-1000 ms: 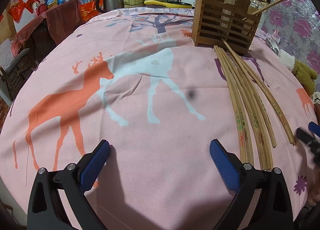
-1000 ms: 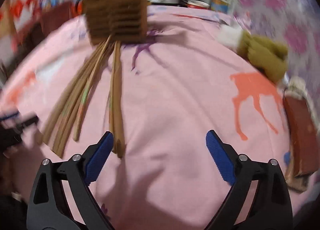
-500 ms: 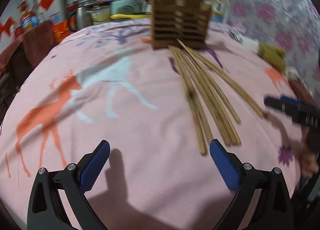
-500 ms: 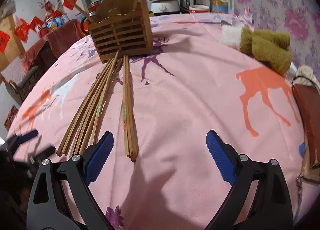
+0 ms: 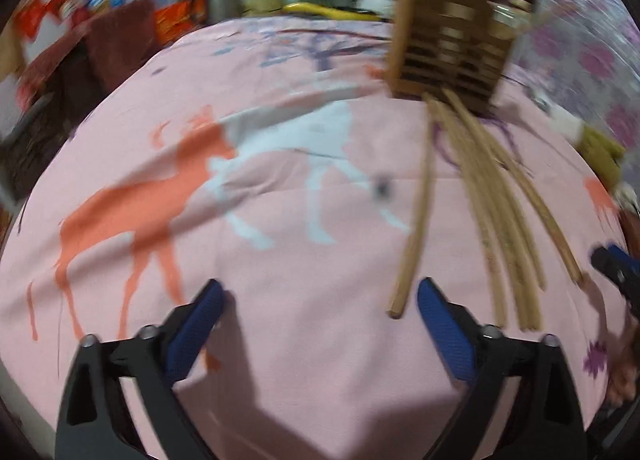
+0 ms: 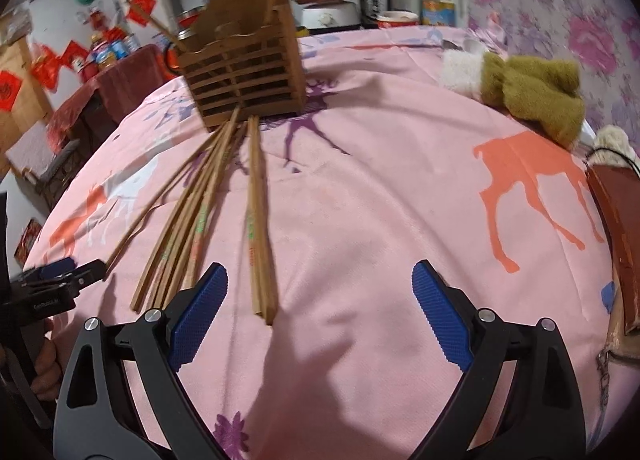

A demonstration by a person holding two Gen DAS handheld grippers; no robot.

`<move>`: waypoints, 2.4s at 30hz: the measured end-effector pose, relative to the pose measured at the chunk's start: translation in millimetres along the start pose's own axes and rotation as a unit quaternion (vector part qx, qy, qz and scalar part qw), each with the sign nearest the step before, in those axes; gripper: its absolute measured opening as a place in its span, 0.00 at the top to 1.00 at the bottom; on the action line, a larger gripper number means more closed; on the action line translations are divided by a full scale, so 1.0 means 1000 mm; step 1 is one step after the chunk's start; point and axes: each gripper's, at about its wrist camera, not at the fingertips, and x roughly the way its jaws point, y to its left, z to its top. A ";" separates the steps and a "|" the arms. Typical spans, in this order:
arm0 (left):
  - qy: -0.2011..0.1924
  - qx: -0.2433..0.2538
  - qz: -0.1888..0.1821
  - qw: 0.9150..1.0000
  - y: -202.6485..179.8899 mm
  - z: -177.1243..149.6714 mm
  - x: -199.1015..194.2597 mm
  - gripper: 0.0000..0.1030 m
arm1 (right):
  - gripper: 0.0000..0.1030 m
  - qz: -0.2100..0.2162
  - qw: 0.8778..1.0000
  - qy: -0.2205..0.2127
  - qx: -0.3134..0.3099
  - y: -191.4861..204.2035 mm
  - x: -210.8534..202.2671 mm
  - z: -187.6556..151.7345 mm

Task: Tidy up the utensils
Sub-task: 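Close the left tool on a chopstick while the right tool grasps another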

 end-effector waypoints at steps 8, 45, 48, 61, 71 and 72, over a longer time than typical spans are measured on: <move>-0.014 0.054 -0.016 0.998 -0.028 -0.001 0.003 0.55 | 0.14 -0.001 0.999 -0.021 -0.033 0.011 -0.007 -0.001; -0.036 0.009 -0.045 0.998 -0.012 -0.012 -0.005 0.93 | 0.74 -0.011 0.996 0.031 -0.079 0.022 0.005 -0.017; -0.037 0.013 -0.041 0.998 -0.014 -0.012 -0.005 0.92 | 0.74 -0.003 0.993 0.035 -0.112 0.033 0.007 -0.021; -0.038 0.022 -0.040 0.998 -0.018 -0.013 -0.005 0.87 | 0.75 0.018 0.995 0.051 -0.087 0.021 0.008 -0.019; -0.039 0.025 -0.042 0.998 -0.019 -0.013 -0.006 0.85 | 0.77 -0.023 0.996 0.043 -0.074 -0.005 0.001 -0.012; -0.039 0.025 -0.042 0.998 -0.019 -0.013 -0.006 0.84 | 0.76 -0.021 0.997 0.035 -0.071 -0.006 -0.002 -0.011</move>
